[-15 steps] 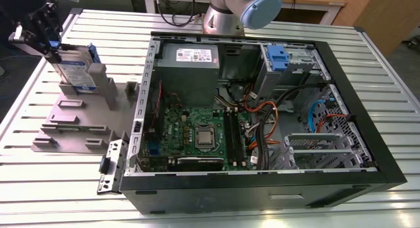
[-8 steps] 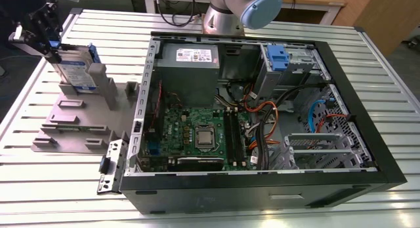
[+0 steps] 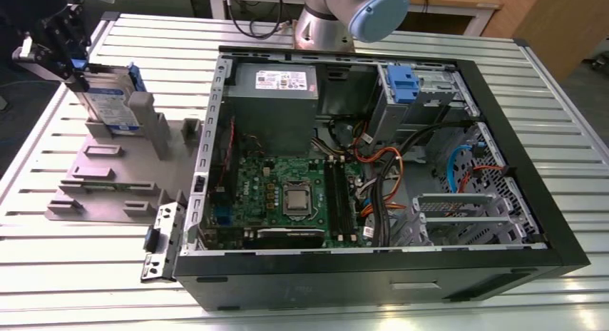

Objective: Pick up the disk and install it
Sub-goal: 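Pick up the disk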

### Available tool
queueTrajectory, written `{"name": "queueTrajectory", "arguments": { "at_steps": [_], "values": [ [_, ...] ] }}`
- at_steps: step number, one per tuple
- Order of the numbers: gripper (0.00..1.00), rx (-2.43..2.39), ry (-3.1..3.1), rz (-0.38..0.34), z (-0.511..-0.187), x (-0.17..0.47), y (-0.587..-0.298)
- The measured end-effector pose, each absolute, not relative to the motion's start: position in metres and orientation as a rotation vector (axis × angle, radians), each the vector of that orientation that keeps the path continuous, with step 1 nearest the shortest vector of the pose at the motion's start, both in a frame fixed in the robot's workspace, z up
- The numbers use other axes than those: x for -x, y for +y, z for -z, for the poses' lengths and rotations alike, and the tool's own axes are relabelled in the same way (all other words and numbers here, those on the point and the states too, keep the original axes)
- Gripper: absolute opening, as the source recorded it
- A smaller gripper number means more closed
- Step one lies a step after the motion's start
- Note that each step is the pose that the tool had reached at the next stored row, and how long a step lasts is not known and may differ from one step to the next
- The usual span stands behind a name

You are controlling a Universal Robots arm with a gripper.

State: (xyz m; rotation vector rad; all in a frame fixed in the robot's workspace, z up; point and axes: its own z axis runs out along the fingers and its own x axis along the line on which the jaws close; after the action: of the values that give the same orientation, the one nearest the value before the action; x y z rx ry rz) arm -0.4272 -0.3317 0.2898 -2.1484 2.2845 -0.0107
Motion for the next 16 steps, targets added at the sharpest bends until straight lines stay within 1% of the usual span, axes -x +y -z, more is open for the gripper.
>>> {"name": "queueTrajectory", "arguments": {
  "at_steps": [16],
  "values": [
    [0.36,2.149,2.285,0.011,-0.300,0.427,-0.332]
  ]
}}
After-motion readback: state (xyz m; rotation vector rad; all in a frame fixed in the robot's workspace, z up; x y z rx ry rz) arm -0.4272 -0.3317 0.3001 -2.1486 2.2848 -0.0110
